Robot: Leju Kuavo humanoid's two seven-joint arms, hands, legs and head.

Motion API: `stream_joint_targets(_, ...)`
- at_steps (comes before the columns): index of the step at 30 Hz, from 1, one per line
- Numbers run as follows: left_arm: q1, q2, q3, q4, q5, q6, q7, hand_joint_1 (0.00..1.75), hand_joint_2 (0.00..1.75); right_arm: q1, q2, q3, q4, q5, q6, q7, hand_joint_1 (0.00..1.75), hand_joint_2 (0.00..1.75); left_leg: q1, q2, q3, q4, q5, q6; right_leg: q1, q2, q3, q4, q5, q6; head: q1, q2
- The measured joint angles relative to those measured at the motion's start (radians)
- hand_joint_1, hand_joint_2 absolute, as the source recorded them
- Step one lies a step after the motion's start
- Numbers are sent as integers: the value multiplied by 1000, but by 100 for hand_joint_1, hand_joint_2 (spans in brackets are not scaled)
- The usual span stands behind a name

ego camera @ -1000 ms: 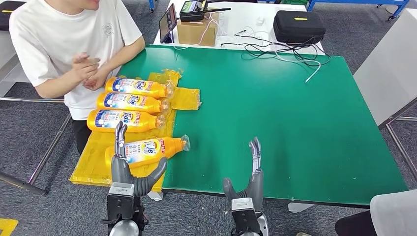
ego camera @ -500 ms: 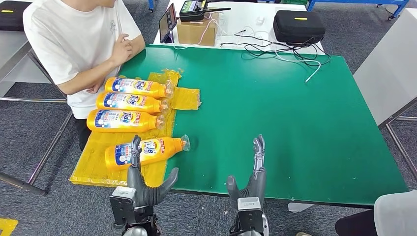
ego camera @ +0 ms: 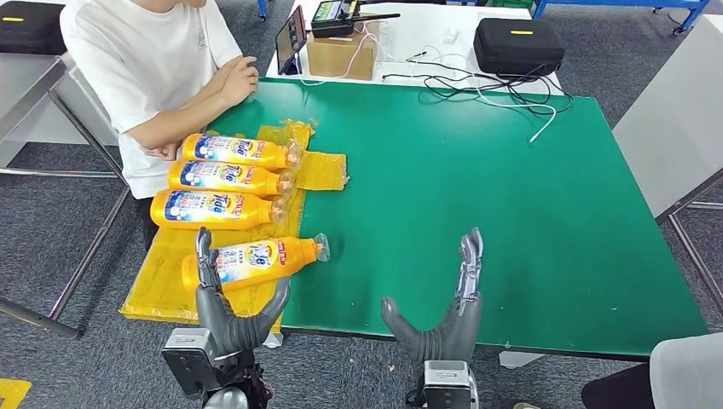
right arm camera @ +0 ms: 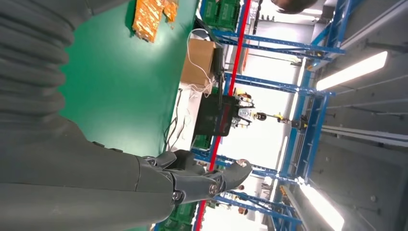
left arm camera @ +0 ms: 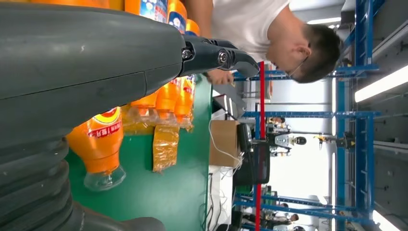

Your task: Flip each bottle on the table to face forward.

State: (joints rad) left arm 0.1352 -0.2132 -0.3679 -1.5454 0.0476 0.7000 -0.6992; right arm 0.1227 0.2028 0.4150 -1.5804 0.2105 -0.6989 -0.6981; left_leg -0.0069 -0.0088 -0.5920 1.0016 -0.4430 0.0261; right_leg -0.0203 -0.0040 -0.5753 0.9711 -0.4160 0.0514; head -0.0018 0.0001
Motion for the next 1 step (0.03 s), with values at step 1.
stream_joint_targets(1, 1, -1, 2, -2, -1, 0, 0, 0, 175, 1, 0, -1, -2, 0, 0, 0, 0, 175, 0, 0, 0, 0, 0, 0, 0, 0, 0, 0, 0, 0, 0, 0)
